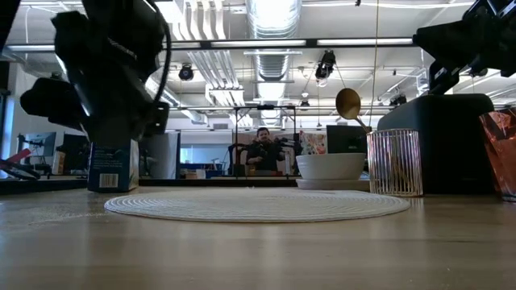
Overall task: Arrange a breakfast setting
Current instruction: Move the cereal to the top left of the table, then put the white bowl on the placemat
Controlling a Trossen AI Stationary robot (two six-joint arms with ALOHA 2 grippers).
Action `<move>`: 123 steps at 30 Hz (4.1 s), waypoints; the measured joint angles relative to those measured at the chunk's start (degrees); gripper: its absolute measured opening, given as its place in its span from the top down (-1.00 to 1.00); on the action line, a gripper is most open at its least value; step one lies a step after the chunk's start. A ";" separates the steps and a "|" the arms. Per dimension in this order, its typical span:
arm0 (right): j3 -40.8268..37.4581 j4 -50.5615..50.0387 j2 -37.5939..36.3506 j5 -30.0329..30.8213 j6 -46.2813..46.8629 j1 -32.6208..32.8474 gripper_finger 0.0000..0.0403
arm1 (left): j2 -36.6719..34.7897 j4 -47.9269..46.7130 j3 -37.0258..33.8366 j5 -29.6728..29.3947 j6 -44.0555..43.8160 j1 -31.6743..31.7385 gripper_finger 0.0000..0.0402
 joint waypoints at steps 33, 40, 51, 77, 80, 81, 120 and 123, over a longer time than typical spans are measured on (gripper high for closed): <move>0.01 0.01 -0.02 0.00 -0.01 0.00 0.83 | -0.28 -0.17 -1.49 1.60 4.66 6.71 0.15; 0.02 0.01 0.00 0.00 0.00 -0.01 0.83 | -3.61 0.06 -5.80 3.40 4.83 6.69 0.16; 0.00 0.01 -0.01 0.00 0.00 -0.01 0.83 | -11.92 0.34 -14.93 -9.37 5.38 5.34 0.16; -0.01 0.00 0.01 0.00 0.00 0.01 0.83 | -14.53 4.47 -23.91 -11.70 5.54 11.77 0.16; 0.00 0.01 -0.02 0.00 0.00 0.02 0.83 | -14.53 4.93 -23.95 -12.14 5.40 12.87 0.16; -0.01 0.01 -0.02 0.00 0.00 0.02 0.83 | -14.53 5.14 -23.96 -12.41 5.40 13.10 0.16; 0.01 0.00 -0.01 0.00 0.00 -0.01 0.83 | -21.51 9.46 -18.34 0.60 25.55 6.75 -0.61; 0.00 0.01 0.01 0.00 0.00 -0.01 0.83 | -23.17 10.10 -16.30 6.61 30.99 5.76 -0.61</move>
